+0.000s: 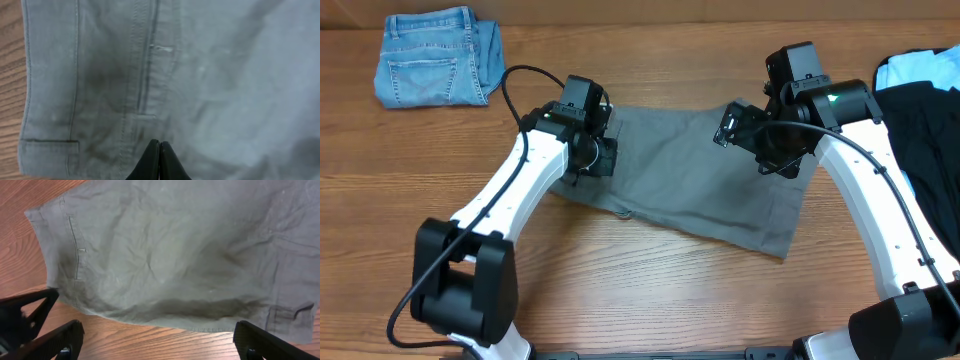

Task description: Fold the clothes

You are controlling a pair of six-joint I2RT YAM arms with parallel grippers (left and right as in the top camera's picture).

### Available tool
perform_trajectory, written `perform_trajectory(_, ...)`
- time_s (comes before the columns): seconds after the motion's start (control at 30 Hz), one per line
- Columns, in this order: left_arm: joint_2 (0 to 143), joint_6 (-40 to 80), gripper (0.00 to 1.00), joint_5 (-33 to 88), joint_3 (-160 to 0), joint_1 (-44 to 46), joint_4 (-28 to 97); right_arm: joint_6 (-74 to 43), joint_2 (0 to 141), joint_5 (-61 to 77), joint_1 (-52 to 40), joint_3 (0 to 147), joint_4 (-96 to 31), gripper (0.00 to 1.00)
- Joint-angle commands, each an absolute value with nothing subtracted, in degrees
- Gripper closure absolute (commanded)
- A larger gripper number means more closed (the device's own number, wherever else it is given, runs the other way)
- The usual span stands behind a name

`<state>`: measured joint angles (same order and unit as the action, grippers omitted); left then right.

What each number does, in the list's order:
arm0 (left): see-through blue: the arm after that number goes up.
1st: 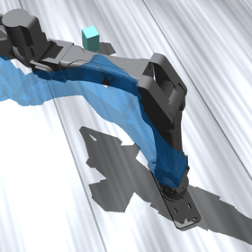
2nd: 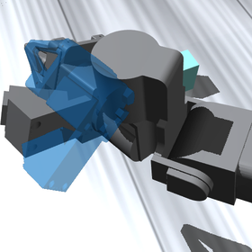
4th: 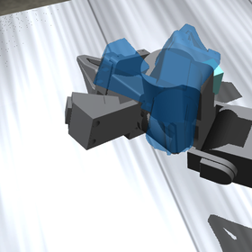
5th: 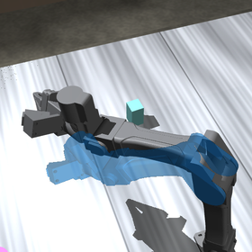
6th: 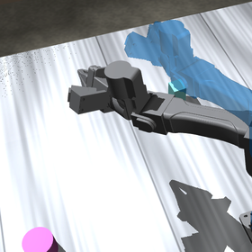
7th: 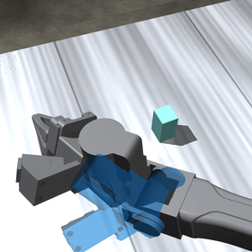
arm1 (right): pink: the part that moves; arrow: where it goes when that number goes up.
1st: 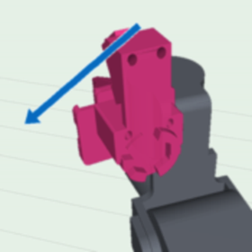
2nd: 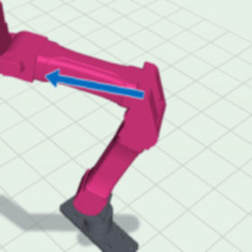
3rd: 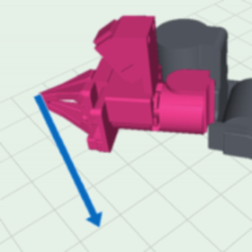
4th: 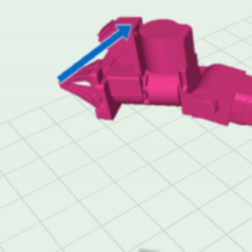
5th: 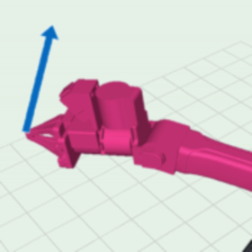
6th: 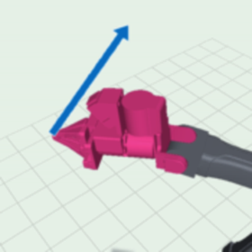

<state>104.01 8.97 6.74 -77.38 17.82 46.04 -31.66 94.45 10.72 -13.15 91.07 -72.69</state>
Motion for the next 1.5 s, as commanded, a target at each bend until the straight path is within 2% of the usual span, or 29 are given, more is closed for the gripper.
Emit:
perform_trajectory(0.0,106.45,8.56,0.96,5.54,-77.95,17.17,44.93,-31.44,93.89,11.03,-13.1,91.72,-72.49,0.0)
perform_trajectory(0.37,113.69,9.02,0.96,2.72,-77.95,14.74,42.61,-31.44,93.89,11.03,-13.1,91.72,-72.49,0.0)
perform_trajectory(0.87,116.97,13.37,0.96,2.63,-77.73,4.45,47.51,-31.44,93.89,11.03,-13.1,91.72,-72.49,0.0)
perform_trajectory(0.93,116.97,16.1,0.96,-0.45,-77.73,3.88,49.08,-31.44,93.89,11.03,-13.1,91.72,-72.49,0.0)
perform_trajectory(1.03,116.97,26.72,0.96,-8.43,-77.73,2.83,53.01,-31.44,93.89,11.03,-13.1,91.72,-72.49,0.0)
perform_trajectory(1.13,116.97,33.23,0.96,-11.0,-77.73,1.37,56.01,-31.44,93.89,11.03,-13.1,91.72,-72.49,0.0)
perform_trajectory(1.47,116.97,38.59,0.96,-10.15,-77.73,-6.96,60.05,-31.44,93.89,11.03,-13.1,91.72,-72.49,0.0)
